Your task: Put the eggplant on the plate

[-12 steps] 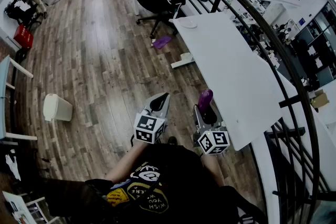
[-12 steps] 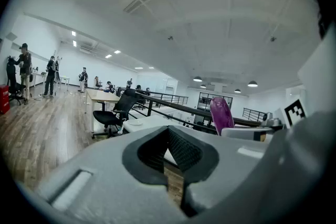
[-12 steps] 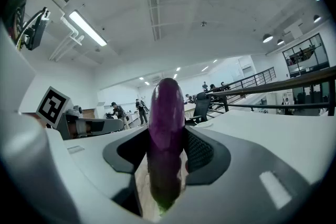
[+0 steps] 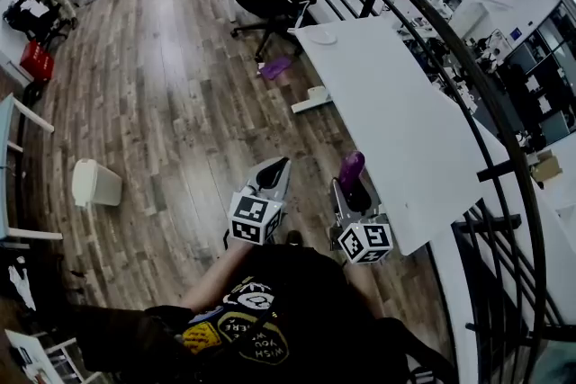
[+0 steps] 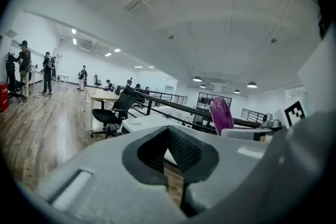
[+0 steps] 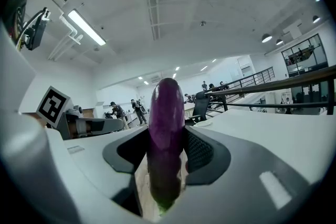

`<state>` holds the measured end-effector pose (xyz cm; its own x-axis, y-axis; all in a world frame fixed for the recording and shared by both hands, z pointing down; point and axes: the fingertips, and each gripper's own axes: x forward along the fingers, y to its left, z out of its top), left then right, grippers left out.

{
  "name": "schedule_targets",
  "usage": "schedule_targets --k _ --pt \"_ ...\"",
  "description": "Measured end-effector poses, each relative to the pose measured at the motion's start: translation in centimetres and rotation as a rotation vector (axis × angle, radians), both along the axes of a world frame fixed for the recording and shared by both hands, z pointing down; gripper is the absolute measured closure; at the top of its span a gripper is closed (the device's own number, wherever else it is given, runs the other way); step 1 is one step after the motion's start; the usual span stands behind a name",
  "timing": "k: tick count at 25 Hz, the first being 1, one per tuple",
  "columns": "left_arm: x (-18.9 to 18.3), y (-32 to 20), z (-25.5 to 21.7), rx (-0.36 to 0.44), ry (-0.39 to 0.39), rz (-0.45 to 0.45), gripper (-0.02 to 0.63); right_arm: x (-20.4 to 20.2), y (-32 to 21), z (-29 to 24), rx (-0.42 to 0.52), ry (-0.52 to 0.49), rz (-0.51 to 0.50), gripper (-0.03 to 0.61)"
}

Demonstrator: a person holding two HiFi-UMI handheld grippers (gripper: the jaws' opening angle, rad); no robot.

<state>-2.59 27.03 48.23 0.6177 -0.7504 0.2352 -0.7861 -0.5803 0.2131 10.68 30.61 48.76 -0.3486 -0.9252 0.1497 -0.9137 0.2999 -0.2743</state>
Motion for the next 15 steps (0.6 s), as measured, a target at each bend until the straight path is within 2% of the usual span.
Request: schedule_targets --k 5,10,15 --pt "-0.4 -0.2 -0.1 -0.005 0.016 0.000 0.609 -0.5 -0.1 -0.8 0.027 -0.081 -0.019 0.365" --pt "-1.6 -1.1 0.1 0.002 0.013 0.001 0.609 -1.3 -1.1 -0.7 0.031 -0.076 -0.004 0.365" --pt "-3.8 -1.7 0.4 -0.009 0.031 0.002 0.609 -3.3 -1.5 -0.1 -0.007 -0.061 0.008 0.365"
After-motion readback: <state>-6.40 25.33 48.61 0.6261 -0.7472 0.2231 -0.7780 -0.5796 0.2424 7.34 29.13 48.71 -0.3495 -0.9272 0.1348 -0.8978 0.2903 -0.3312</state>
